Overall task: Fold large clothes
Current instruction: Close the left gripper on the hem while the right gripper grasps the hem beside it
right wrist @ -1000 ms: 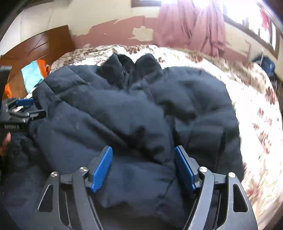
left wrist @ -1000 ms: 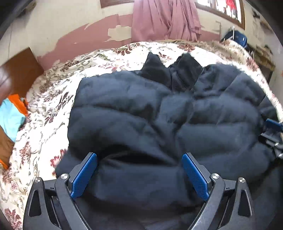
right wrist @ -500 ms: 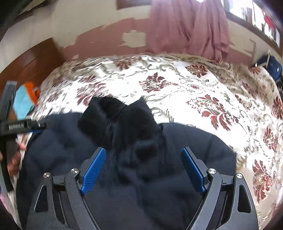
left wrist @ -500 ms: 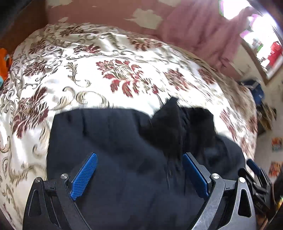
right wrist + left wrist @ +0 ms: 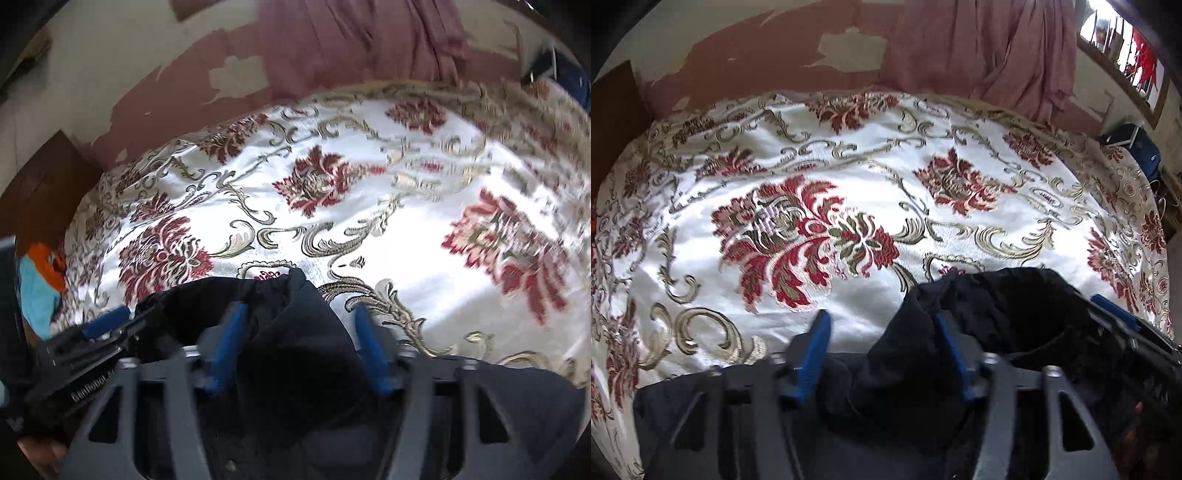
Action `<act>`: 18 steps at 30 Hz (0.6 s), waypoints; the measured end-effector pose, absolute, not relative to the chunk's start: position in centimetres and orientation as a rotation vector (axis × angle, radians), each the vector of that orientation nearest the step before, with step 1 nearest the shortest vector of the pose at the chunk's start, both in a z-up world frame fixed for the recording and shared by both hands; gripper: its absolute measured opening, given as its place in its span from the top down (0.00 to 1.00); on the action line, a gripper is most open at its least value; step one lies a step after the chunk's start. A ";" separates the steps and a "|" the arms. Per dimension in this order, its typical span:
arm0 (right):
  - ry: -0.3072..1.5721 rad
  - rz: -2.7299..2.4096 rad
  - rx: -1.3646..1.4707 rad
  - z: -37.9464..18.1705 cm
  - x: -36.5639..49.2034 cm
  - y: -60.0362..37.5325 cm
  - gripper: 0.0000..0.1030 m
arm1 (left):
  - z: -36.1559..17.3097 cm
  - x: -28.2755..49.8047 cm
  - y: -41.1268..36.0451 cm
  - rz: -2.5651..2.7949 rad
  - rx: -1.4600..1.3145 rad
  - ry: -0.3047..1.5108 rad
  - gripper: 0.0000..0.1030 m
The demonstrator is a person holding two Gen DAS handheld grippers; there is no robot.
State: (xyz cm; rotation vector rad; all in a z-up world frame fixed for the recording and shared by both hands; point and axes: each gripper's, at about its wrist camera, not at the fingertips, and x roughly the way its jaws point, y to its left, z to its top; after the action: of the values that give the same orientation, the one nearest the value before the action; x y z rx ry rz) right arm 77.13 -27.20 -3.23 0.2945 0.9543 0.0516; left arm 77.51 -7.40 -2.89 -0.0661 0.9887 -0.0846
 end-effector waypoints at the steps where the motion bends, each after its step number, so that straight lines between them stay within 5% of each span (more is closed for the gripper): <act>1: 0.963 0.057 0.319 -3.7 77.2 -27.4 0.70 | -3.2 77.6 -7.2 -0.094 -0.088 0.994 0.68; 2: 0.972 0.063 0.340 -4.2 77.3 -27.6 0.75 | -3.2 77.5 -7.0 -0.119 -0.122 0.995 0.82; 5: 0.951 0.083 0.327 -4.1 76.2 -27.6 0.86 | -2.8 76.6 -6.6 -0.140 -0.159 0.986 0.90; 18: 0.770 0.177 0.014 2.2 62.7 -30.1 0.96 | 0.1 64.7 0.9 -0.244 -0.252 0.866 0.95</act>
State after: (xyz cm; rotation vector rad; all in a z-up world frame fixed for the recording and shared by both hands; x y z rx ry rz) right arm 62.67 -30.10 2.21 0.0139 0.7698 0.1770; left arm 64.67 0.88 0.12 -0.2515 0.8662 -0.2437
